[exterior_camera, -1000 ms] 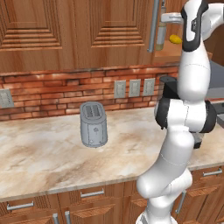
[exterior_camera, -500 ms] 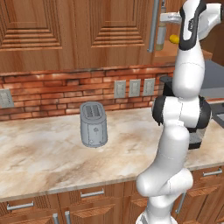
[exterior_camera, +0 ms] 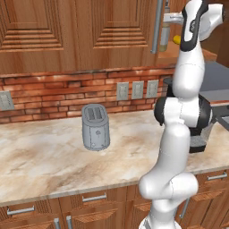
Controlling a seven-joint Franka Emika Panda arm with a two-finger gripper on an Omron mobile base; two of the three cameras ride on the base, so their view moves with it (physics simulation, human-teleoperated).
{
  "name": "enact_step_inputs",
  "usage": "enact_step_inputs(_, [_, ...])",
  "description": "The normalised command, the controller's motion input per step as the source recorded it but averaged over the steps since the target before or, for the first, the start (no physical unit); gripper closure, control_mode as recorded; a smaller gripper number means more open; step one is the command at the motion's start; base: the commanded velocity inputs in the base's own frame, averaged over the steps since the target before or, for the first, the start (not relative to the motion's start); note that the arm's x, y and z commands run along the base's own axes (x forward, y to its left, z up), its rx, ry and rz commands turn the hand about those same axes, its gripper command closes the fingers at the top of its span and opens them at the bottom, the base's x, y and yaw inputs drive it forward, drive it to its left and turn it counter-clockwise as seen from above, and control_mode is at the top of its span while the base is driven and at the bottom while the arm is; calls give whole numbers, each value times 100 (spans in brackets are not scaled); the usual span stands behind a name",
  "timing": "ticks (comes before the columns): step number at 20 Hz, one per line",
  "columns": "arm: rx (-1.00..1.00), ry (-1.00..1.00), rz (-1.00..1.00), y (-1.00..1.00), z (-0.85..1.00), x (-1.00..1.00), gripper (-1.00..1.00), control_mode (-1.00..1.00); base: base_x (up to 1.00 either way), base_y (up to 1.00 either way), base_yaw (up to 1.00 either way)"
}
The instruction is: The dining table condiment station is running low on oil/vinegar bottle. Refill the condiment station by opening the cabinet and taking the oil/vinegar bottle from the cabinet and placing it on the dining table.
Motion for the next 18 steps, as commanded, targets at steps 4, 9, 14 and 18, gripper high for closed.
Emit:
enact_step_inputs(4, [0, 0, 0, -9, 0, 19, -100, -100, 0, 0, 0])
enact_step_inputs(9, [0, 0, 0, -5, 0, 18, -100, -100, 0, 0, 0])
enact_step_inputs(14, [-2, -3, 1, 3, 0, 1, 100, -100, 0, 0, 0])
enact_step_inputs(18, [-1, 0, -1, 2, -9, -6, 100, -100, 0, 0, 0])
